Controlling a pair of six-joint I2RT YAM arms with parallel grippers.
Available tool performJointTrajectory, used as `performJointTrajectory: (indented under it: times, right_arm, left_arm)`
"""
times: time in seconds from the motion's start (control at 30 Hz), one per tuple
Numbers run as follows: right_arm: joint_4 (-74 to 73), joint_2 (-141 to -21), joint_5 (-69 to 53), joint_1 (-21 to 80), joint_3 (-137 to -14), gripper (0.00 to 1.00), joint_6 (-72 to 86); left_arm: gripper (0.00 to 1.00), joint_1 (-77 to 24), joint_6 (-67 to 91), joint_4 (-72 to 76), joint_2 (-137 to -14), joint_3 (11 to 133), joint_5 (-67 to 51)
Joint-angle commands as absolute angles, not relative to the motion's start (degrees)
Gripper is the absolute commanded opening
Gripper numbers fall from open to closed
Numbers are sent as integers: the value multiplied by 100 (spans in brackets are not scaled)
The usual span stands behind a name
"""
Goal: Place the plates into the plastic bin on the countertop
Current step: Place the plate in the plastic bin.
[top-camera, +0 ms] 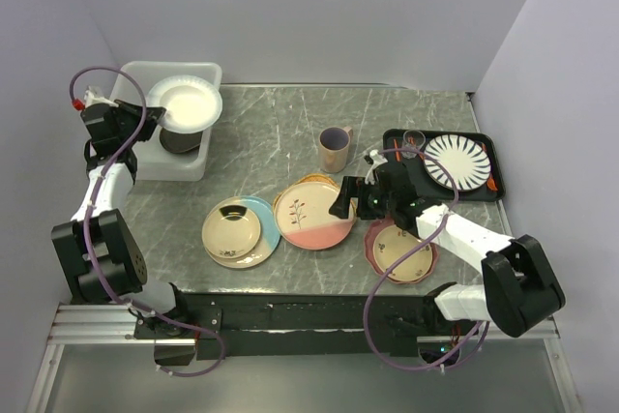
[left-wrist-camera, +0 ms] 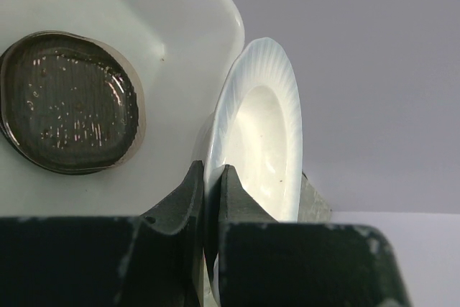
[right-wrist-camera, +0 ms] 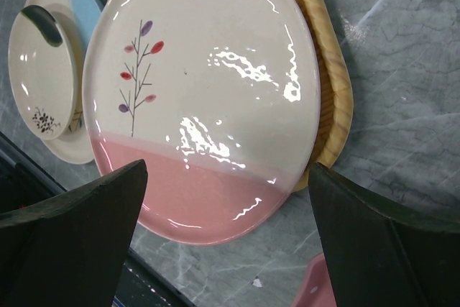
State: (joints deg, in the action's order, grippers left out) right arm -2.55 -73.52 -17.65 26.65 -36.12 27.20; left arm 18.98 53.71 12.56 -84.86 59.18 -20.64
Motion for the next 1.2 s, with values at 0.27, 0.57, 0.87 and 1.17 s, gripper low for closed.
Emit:
performJointTrajectory:
  times: [0.27,0.57,0.87,1.17]
  right_arm:
    - [-88,-7524,-1705,2707,-3902,100,2575]
    - [-149,-7550,-1688,2716,-3937,100,2505]
    - [-141,-7514,-1687,2707,-3911,100,2487]
    - [-158,-7497,-1688,2707,-3911,100,2461]
  left_arm:
    - [1,2030,5511,1785,-8622,6354,-1908]
    - [1,2083,5546,1793,-8692,6258,-1512]
    - [1,2083,5502,1723,-8991,6381,-1354]
    - [1,2092,5520,1740,-9150,6337,-1240]
